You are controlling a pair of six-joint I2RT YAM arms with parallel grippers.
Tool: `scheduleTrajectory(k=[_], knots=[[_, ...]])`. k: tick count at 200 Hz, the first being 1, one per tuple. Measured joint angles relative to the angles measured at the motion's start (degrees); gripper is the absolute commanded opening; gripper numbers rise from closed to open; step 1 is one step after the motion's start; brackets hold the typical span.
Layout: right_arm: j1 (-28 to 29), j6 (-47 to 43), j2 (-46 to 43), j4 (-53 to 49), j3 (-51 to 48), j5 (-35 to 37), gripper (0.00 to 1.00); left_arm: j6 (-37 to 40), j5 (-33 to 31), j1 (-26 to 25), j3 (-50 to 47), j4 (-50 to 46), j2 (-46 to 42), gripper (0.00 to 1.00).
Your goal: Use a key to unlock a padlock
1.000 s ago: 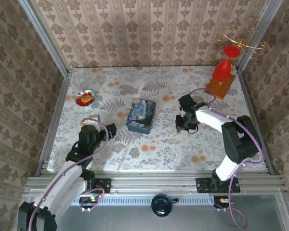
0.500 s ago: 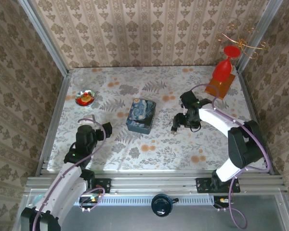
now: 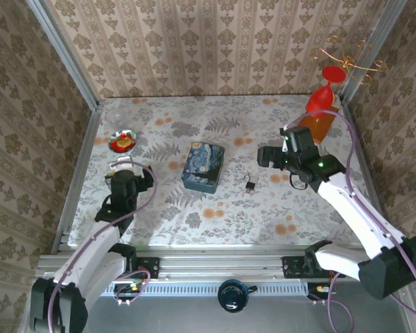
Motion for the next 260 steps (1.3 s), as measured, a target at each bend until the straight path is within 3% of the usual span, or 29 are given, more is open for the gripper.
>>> scheduleTrajectory(k=[24,61,117,184,235,260], knots=[[0.00,-4.92,-3.85,9.55,-8.00,3.48,1.00,3.28,-1.79,1.62,2.67,1.09,4.85,1.00],[0.00,-11.61,-4.85,21.44,-18.60,8.74,1.00,7.43,-2.60,4.26,0.59,8.66,5.38,1.00],[-2.75,-20.74,3.26,41.42,-26.99,13.44,1.00,13.77,-3.32,6.25,-8.70,23.04,9.11,1.00],[-6.58,-22.75,12.59,59.80,-33.53,6.78,1.00,17.40,5.31,10.86,-10.86,39.89,19.76,1.00],[-11.74,-24.20,13.00,68.61,-35.47,-1.38,1.00,17.57,13.35,14.34,-10.60,51.49,29.64,1.00],[-14.36,-24.15,13.16,71.54,-37.20,-5.27,1.00,17.31,15.89,15.13,-9.79,59.82,39.32,1.00]])
